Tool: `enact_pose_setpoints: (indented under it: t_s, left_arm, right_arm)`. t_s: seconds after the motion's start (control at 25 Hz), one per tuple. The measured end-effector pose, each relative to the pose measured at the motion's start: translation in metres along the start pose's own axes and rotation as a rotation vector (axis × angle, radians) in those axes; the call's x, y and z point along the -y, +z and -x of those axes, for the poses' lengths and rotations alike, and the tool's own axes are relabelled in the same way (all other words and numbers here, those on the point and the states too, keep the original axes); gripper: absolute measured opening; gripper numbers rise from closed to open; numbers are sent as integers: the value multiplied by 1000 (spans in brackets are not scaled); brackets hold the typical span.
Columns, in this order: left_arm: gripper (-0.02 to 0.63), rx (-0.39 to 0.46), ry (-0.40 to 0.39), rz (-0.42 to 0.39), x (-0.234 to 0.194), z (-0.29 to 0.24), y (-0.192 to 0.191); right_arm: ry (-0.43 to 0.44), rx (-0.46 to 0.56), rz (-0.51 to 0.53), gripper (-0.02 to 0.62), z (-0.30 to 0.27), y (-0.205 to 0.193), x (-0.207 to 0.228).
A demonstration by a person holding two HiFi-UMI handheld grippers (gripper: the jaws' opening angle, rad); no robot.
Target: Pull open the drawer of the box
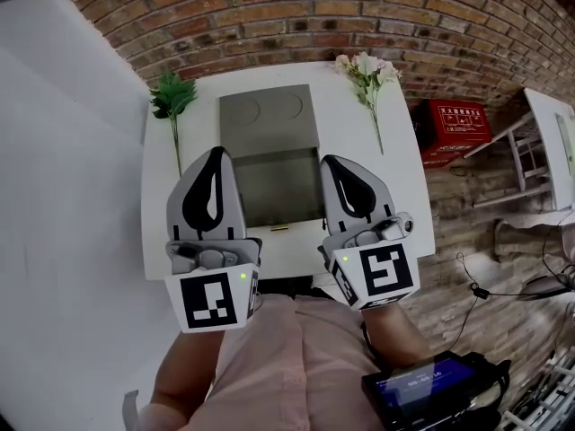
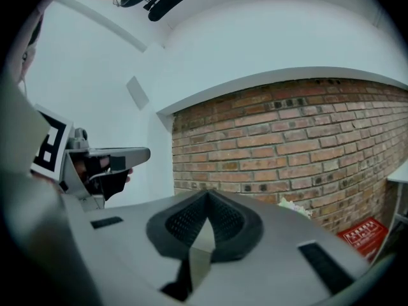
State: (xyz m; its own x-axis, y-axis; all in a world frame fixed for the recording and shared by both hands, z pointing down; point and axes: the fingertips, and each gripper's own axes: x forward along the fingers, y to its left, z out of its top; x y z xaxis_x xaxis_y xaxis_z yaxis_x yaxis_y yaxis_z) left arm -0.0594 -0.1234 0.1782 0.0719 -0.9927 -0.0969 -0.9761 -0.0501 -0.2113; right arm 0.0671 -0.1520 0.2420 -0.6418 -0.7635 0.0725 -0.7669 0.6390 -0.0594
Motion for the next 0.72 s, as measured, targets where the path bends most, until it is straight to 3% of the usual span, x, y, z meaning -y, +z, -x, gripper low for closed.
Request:
enact_pose_setpoints:
  t_s: [0.72]
  left_arm:
    - [8,-35,-30,-1,22,-10,-5]
  right_arm:
    - [-1,24,-26,4,0,0,13]
